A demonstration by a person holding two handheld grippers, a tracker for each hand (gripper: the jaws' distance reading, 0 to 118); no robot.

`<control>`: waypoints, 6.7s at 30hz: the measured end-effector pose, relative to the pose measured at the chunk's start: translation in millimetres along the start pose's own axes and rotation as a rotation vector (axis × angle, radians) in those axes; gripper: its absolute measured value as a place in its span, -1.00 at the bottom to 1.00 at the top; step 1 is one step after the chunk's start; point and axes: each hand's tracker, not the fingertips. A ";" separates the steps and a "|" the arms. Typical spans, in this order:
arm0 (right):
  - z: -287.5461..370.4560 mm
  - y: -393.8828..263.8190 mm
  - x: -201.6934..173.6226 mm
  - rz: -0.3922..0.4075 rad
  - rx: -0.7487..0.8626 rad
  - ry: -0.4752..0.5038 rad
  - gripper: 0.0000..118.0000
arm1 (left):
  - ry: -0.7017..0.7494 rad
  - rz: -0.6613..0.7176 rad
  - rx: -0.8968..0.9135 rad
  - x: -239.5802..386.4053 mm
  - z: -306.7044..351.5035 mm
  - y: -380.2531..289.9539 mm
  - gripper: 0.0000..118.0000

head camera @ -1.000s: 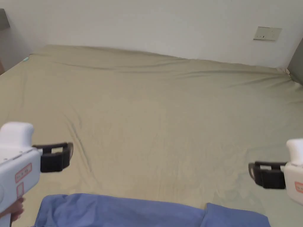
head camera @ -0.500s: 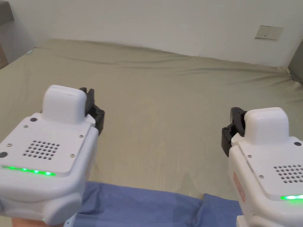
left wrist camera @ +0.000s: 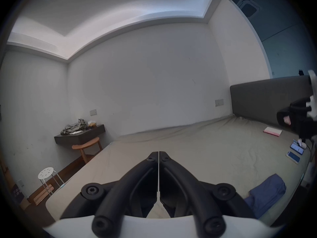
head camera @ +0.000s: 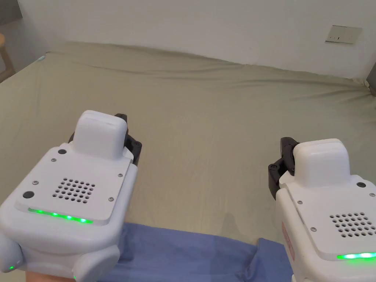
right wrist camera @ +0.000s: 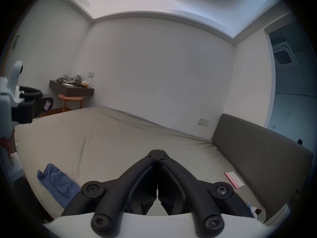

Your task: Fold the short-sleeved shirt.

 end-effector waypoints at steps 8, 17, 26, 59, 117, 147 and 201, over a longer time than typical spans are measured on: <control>-18.3 -33.1 10.6 -0.013 -0.139 0.026 -0.97 | -0.422 0.322 -0.463 -54.1 -56.1 -128.7 -0.54; -39.7 -71.5 30.3 -0.058 -0.303 0.040 -0.97 | -0.447 0.737 -0.860 -179.2 -80.4 -244.2 0.90; -45.4 -83.0 24.3 -0.094 -0.369 0.059 -0.97 | -0.612 1.040 -0.929 -203.0 -85.5 -292.5 0.95; -23.6 -58.6 17.4 -0.078 -0.327 0.088 -0.97 | -0.384 0.560 -0.991 -170.6 -108.8 -232.7 -0.84; 6.6 -72.2 60.2 -0.149 -0.331 0.057 -0.97 | -0.389 -0.068 -0.721 127.9 -51.3 -220.6 -1.00; -3.0 -76.2 39.6 -0.104 -0.369 0.107 -0.97 | -0.605 0.843 -0.866 -114.5 -100.6 -241.9 1.00; -9.4 -61.4 15.7 -0.071 -0.343 0.180 -0.97 | -0.434 0.613 -0.944 -60.3 -107.8 -113.0 -0.88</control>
